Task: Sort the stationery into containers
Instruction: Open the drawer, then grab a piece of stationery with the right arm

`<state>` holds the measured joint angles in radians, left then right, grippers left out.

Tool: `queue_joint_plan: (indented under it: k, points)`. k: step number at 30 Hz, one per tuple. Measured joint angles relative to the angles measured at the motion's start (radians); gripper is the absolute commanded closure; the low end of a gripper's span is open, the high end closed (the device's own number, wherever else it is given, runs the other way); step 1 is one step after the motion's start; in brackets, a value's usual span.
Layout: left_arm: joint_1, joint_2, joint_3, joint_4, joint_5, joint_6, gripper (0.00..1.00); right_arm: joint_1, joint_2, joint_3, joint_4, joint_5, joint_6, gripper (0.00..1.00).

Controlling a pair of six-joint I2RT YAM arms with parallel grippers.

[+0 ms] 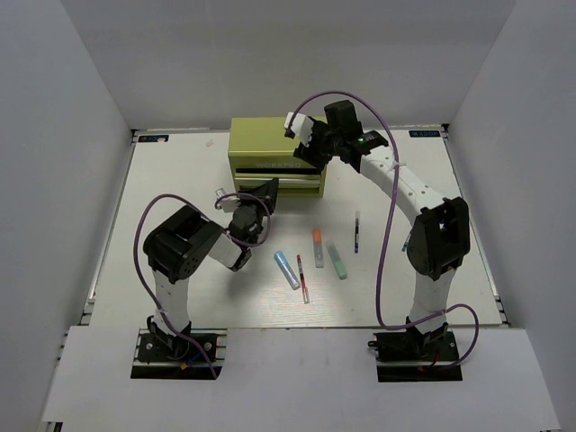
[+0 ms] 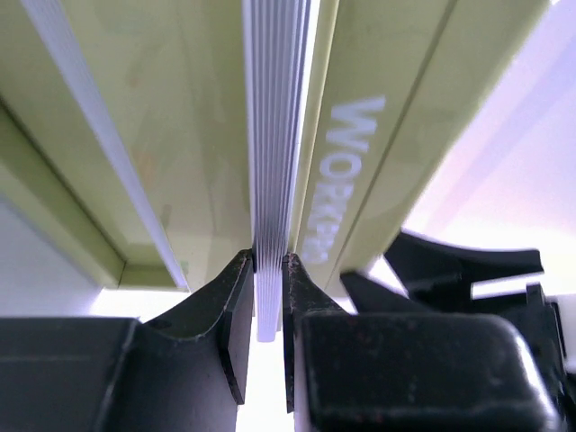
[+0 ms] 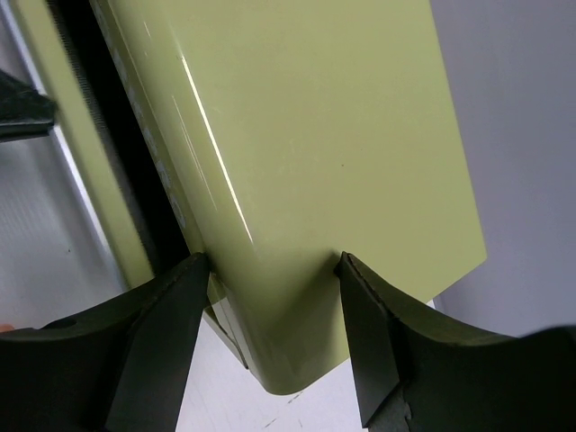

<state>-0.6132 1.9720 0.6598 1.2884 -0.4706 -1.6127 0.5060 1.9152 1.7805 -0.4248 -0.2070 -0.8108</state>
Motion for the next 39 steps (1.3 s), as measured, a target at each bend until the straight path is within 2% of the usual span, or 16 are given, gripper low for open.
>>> queue_joint_plan:
  k: [7,10,12,13,15,17,20,28,29,31,32,33,34,35,37,39]
  points:
    - [-0.031,-0.111,-0.128,-0.010,0.018,0.035,1.00,0.000,0.005,0.011,-0.014,0.003,0.008,0.34]
    - [-0.037,-0.140,-0.150,-0.030,0.019,0.050,0.99,0.000,0.005,0.011,-0.014,0.004,0.015,0.24]
    - [-0.038,-0.143,-0.154,-0.030,0.021,0.058,0.85,0.000,0.005,0.011,-0.014,0.005,0.019,0.15]
    - [-0.037,-0.143,-0.154,-0.029,0.022,0.060,0.60,0.000,0.005,0.011,-0.015,0.005,0.024,0.12]
    - [-0.036,-0.148,-0.156,-0.041,0.008,0.071,0.41,-0.001,0.005,0.010,-0.021,0.003,0.027,0.10]
    - [-0.026,-0.158,-0.163,-0.082,-0.015,0.080,0.26,-0.002,0.002,0.008,-0.021,-0.001,0.035,0.10]
    - [-0.023,-0.187,-0.158,-0.162,-0.034,0.089,0.19,-0.002,-0.030,-0.021,-0.023,-0.006,0.056,0.10]
    - [-0.001,-0.296,-0.169,-0.295,-0.047,0.164,0.18,-0.010,-0.304,-0.227,-0.008,0.007,0.111,0.10]
    - [-0.001,-0.328,-0.180,-0.314,-0.039,0.180,0.18,-0.013,-0.350,-0.265,0.003,0.011,0.123,0.14]
    - [-0.001,-0.406,-0.199,-0.392,-0.016,0.209,0.24,-0.017,-0.454,-0.363,0.034,0.037,0.151,0.30]
    - [-0.001,-0.460,-0.210,-0.451,-0.001,0.229,0.30,-0.022,-0.505,-0.422,0.055,0.049,0.176,0.48]
    - [-0.002,-0.512,-0.220,-0.506,0.008,0.251,0.50,-0.027,-0.549,-0.471,0.062,0.057,0.188,0.58]
    - [-0.004,-0.576,-0.227,-0.584,0.019,0.278,0.59,-0.034,-0.595,-0.524,0.063,0.067,0.216,0.78]
    - [-0.004,-0.633,-0.236,-0.645,0.023,0.294,0.68,-0.042,-0.626,-0.566,0.061,0.073,0.232,0.84]
    - [-0.005,-0.750,-0.248,-0.792,0.039,0.330,0.82,-0.062,-0.679,-0.658,0.067,0.080,0.294,0.85]
    - [-0.004,-0.867,-0.256,-0.940,0.057,0.372,0.82,-0.080,-0.704,-0.743,0.063,0.085,0.364,0.69]
